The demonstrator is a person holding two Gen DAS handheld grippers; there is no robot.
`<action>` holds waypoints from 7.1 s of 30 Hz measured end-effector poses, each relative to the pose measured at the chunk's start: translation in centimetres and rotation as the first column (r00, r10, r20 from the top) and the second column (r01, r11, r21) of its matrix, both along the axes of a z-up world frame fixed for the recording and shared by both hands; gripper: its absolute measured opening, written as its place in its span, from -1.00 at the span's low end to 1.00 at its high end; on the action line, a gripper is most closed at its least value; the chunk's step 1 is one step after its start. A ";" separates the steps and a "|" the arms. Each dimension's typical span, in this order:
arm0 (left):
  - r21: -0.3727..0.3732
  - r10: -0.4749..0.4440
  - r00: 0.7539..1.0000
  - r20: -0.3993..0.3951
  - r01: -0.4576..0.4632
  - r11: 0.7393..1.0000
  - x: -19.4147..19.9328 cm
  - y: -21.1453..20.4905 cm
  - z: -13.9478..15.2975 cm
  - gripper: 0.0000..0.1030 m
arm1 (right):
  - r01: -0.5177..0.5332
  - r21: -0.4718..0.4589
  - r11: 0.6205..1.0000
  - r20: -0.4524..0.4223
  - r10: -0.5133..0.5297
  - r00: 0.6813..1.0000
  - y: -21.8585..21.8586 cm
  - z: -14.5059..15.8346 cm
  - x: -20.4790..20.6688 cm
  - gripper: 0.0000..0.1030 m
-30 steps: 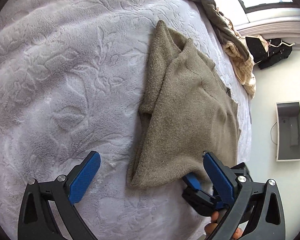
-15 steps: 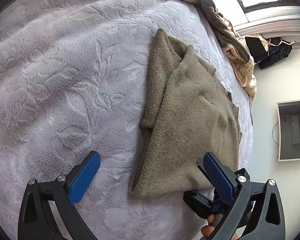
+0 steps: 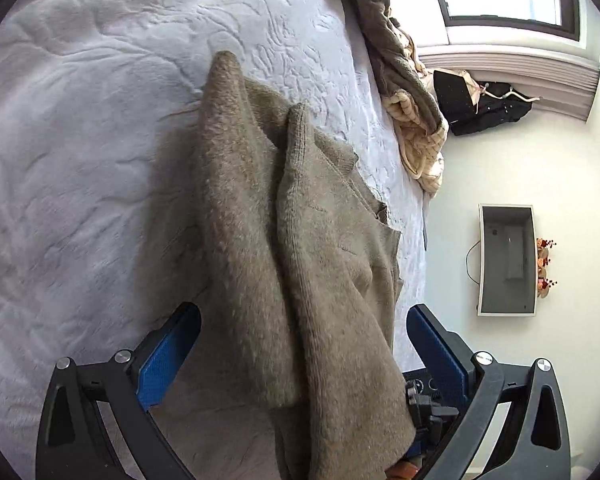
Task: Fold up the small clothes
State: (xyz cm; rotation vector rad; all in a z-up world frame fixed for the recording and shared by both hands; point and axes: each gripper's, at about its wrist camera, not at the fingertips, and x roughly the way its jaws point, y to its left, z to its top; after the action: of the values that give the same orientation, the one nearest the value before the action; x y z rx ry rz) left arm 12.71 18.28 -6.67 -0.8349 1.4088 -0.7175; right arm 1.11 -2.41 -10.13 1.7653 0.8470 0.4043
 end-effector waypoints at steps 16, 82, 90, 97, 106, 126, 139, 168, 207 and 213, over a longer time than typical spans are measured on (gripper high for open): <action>0.317 -0.239 0.963 0.127 0.188 0.929 1.1 -7.2 1.7 0.76 | -0.467 -0.471 0.748 -0.188 0.432 0.882 -0.1 4.5 -0.3 -0.55; 0.772 -0.357 0.881 0.311 -0.015 0.636 -6.6 -25.0 7.8 0.68 | -0.033 -0.362 0.932 -0.025 0.026 0.999 -27.2 1.1 -2.3 -0.15; 0.763 -0.377 0.874 0.306 0.011 0.646 -7.0 -25.4 6.1 0.68 | -0.174 -0.845 0.505 -0.072 0.215 0.974 -24.0 10.3 1.7 -0.75; 0.755 -0.408 0.863 0.299 0.048 0.654 -7.4 -26.3 4.7 0.69 | -0.241 -0.745 0.622 -0.213 0.120 0.970 -27.9 2.4 2.1 -0.55; 0.766 -0.458 0.844 0.280 0.091 0.636 -9.2 -24.3 7.0 0.69 | -0.191 -0.737 0.648 -0.112 0.161 0.980 -28.1 8.5 -4.6 -0.44; 0.780 -0.508 0.843 0.177 0.194 0.595 -14.7 -23.6 2.9 0.88 | -0.412 -0.749 0.520 -0.338 0.235 0.911 -24.1 3.6 -9.3 -0.80; 0.797 -0.455 0.879 0.142 0.171 0.579 -15.6 -21.6 5.5 0.88 | -0.394 -0.749 0.533 -0.339 0.202 0.919 -24.1 7.0 -8.1 -0.55; 0.787 -0.393 0.908 0.143 0.136 0.601 -18.0 -20.8 14.1 0.88 | -0.440 -0.711 0.549 -0.441 0.139 0.886 -25.7 7.9 -4.3 -0.68; 0.790 -0.320 0.944 0.078 0.137 0.597 -19.7 -19.9 15.6 0.99 | -0.523 -0.709 0.473 -0.441 0.282 0.852 -21.2 11.7 -8.3 1.00; 0.798 -0.332 0.939 0.087 0.134 0.587 -18.5 -20.4 15.3 0.99 | -0.522 -0.735 0.432 -0.441 0.280 0.853 -21.7 11.7 -7.7 1.00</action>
State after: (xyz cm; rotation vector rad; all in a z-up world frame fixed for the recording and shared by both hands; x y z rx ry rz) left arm -5.75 -2.15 8.60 0.1474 1.4371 -0.2928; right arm -6.61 -24.07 1.60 0.6644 1.3843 0.0174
